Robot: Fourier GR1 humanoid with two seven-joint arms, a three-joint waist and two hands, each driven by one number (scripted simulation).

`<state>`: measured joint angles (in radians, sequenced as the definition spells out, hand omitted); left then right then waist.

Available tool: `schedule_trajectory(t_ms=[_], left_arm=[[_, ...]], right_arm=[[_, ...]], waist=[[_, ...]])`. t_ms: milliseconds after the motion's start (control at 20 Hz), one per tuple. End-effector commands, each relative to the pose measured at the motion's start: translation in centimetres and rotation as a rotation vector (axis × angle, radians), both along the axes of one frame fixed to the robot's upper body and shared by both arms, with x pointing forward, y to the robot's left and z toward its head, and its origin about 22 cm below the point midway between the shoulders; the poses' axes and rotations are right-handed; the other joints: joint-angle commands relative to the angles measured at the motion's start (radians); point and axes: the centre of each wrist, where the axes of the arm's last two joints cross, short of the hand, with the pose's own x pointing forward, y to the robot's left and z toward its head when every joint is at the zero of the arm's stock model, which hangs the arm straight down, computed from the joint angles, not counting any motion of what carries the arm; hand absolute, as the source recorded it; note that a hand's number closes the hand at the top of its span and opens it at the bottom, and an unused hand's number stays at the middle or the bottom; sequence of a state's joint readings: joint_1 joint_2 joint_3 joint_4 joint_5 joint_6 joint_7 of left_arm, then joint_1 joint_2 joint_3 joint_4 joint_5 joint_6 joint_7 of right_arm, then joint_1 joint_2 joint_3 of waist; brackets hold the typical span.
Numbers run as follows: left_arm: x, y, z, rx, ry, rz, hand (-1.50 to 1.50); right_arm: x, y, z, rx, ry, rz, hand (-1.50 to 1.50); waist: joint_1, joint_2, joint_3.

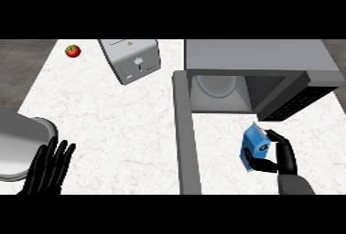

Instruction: Pick up the milk, place it into the microwave and close the microwave

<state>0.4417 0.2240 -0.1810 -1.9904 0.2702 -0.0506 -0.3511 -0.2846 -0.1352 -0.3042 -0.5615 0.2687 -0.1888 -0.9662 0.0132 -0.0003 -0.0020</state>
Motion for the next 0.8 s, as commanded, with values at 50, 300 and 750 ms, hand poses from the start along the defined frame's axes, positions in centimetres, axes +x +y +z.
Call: schedule_trajectory(t_ms=[50,300,750], left_arm=[[-1.7,-1.1,-0.1,-0.017,-0.006,0.005,-1.5],[-1.0,0.5,-1.5,-0.005,0.001,0.011,-1.5],[-1.5,2.4,0.6,-0.012,0.021,0.011,-1.5]], right_arm=[[2.2,1.7,0.1,0.095,-0.078,-0.013,1.5],[2.4,3.4,0.1,0.187,-0.105,0.076,1.5],[3.3,9.1,1.7,0.24,-0.187,0.102,1.5]], waist=[[0.01,0.004,0.004],[-0.003,0.001,0.003],[-0.005,-0.001,0.002]])
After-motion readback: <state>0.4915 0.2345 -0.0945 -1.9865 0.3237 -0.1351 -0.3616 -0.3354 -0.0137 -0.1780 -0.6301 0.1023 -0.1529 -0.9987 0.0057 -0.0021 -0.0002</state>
